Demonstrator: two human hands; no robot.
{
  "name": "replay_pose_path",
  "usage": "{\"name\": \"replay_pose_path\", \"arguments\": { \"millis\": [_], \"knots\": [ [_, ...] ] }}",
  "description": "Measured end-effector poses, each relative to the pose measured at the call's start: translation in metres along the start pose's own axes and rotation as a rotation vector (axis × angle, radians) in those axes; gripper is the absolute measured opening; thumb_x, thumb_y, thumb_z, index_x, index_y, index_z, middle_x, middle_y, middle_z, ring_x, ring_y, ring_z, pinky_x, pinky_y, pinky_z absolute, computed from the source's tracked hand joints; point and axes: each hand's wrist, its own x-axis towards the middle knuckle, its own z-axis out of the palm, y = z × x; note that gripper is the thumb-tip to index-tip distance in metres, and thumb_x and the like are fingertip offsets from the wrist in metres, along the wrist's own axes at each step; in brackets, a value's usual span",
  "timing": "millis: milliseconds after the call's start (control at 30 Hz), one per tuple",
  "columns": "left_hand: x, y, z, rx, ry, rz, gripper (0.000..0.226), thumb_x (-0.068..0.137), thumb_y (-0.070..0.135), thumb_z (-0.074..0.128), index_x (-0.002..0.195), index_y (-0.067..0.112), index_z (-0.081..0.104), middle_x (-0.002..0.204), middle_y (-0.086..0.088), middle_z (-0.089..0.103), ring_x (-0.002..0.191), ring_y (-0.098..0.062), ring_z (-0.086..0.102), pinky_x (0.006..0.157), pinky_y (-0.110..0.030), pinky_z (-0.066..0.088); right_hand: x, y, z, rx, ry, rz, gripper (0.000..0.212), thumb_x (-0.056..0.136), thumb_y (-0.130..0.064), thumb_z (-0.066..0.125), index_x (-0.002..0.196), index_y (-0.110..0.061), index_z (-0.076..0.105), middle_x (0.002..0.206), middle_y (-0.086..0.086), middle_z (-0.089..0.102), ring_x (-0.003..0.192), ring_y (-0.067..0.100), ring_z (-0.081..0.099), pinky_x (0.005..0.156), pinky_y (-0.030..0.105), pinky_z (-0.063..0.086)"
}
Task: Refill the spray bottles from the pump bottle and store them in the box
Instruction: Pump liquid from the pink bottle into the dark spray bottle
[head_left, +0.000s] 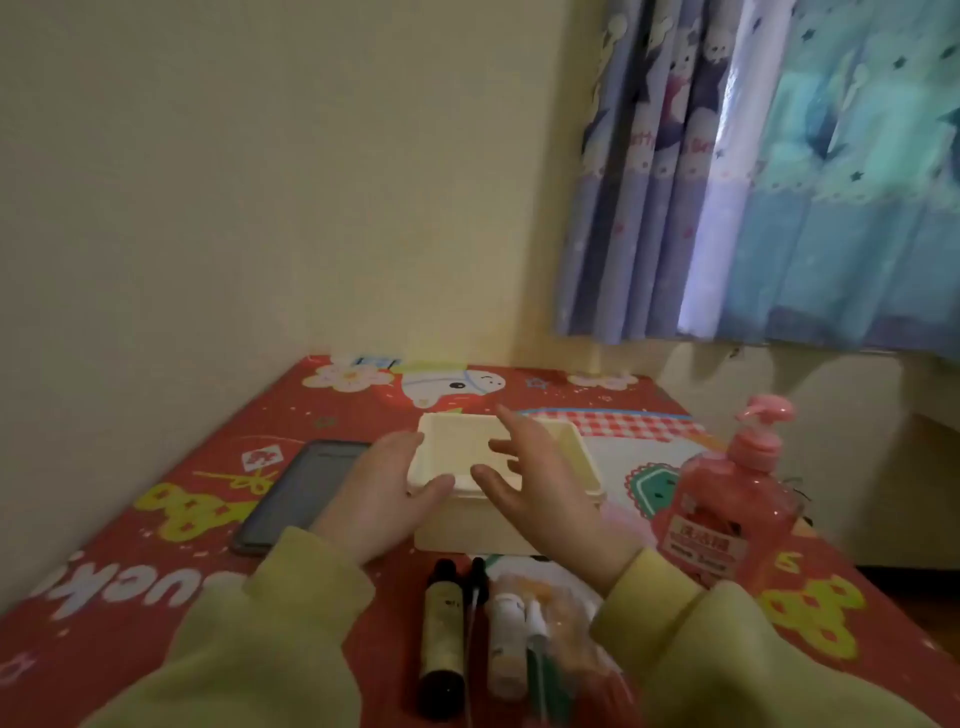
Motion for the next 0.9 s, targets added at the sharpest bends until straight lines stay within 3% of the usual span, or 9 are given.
{"name": "replay_pose_path", "arguments": {
  "millis": [67, 100, 167, 400, 567, 700, 833, 900],
  "knots": [
    [-0.005, -0.01, 0.011, 0.034, -0.028, -0.021, 0.049, 0.086, 0.048, 0.051, 0.121, 0.013, 0.053, 0.121, -0.004, 0.057, 0.114, -0.019, 0.052, 0.088, -0.028, 0.042, -0.005, 0.004, 0.013, -0.031, -0.043, 0.025, 0.054, 0.093, -0.018, 0.055, 0.141, -0.009, 0.034, 0.145, 0.007, 0.035, 0.122, 0.018, 0.049, 0.1, 0.023, 0.039],
    [-0.01, -0.014, 0.02, 0.042, -0.052, -0.049, 0.036, 0.087, 0.043, 0.053, 0.105, 0.013, 0.057, 0.105, -0.004, 0.06, 0.102, -0.02, 0.056, 0.075, -0.025, 0.039, -0.01, 0.009, 0.021, -0.071, -0.085, 0.044, 0.049, 0.094, -0.018, 0.053, 0.139, -0.009, 0.037, 0.146, 0.007, 0.033, 0.124, 0.019, 0.047, 0.101, 0.021, 0.037],
    [-0.021, -0.014, 0.034, 0.065, -0.108, -0.129, 0.022, 0.088, 0.037, 0.054, 0.084, 0.016, 0.049, 0.093, -0.004, 0.062, 0.093, -0.022, 0.059, 0.063, -0.024, 0.033, -0.018, 0.014, 0.037, -0.121, -0.175, 0.088, 0.043, 0.095, -0.017, 0.049, 0.136, -0.009, 0.041, 0.146, 0.006, 0.033, 0.128, 0.019, 0.042, 0.103, 0.021, 0.033],
    [-0.036, -0.017, 0.058, 0.052, -0.23, -0.287, 0.032, 0.087, 0.038, 0.054, 0.097, 0.008, 0.063, 0.108, -0.015, 0.066, 0.104, -0.03, 0.06, 0.078, -0.031, 0.044, -0.029, 0.017, 0.058, -0.159, -0.305, 0.204, 0.028, 0.097, -0.012, 0.042, 0.117, 0.001, 0.057, 0.12, 0.019, 0.058, 0.112, 0.032, 0.052, 0.094, 0.035, 0.038],
    [-0.038, -0.024, 0.066, 0.047, -0.353, -0.389, 0.038, 0.086, 0.047, 0.051, 0.066, 0.017, 0.041, 0.091, -0.013, 0.06, 0.096, -0.029, 0.06, 0.067, -0.028, 0.035, -0.03, 0.018, 0.061, -0.144, -0.326, 0.252, 0.027, 0.096, -0.009, 0.039, 0.111, 0.0, 0.059, 0.112, 0.018, 0.062, 0.106, 0.031, 0.056, 0.089, 0.035, 0.042],
    [-0.04, -0.022, 0.07, -0.038, -0.397, -0.407, 0.032, 0.083, 0.039, 0.056, 0.059, 0.023, 0.043, 0.078, -0.005, 0.061, 0.092, -0.027, 0.062, 0.065, -0.028, 0.039, -0.034, 0.014, 0.061, -0.137, -0.312, 0.239, 0.029, 0.096, -0.007, 0.036, 0.114, -0.001, 0.058, 0.114, 0.015, 0.062, 0.107, 0.028, 0.055, 0.083, 0.027, 0.037],
    [-0.041, -0.016, 0.069, -0.054, -0.364, -0.398, 0.031, 0.081, 0.035, 0.059, 0.058, 0.024, 0.042, 0.097, -0.014, 0.066, 0.094, -0.028, 0.062, 0.07, -0.03, 0.042, -0.036, 0.011, 0.065, -0.098, -0.279, 0.229, 0.029, 0.095, -0.005, 0.038, 0.113, -0.001, 0.059, 0.113, 0.017, 0.063, 0.107, 0.029, 0.056, 0.088, 0.033, 0.04],
    [-0.041, -0.016, 0.071, -0.048, -0.344, -0.396, 0.03, 0.081, 0.034, 0.06, 0.059, 0.024, 0.043, 0.096, -0.014, 0.066, 0.094, -0.028, 0.062, 0.068, -0.029, 0.041, -0.037, 0.011, 0.067, -0.083, -0.264, 0.219, 0.029, 0.094, -0.004, 0.038, 0.115, -0.002, 0.059, 0.114, 0.017, 0.063, 0.107, 0.029, 0.056, 0.089, 0.033, 0.04]
  ]
}}
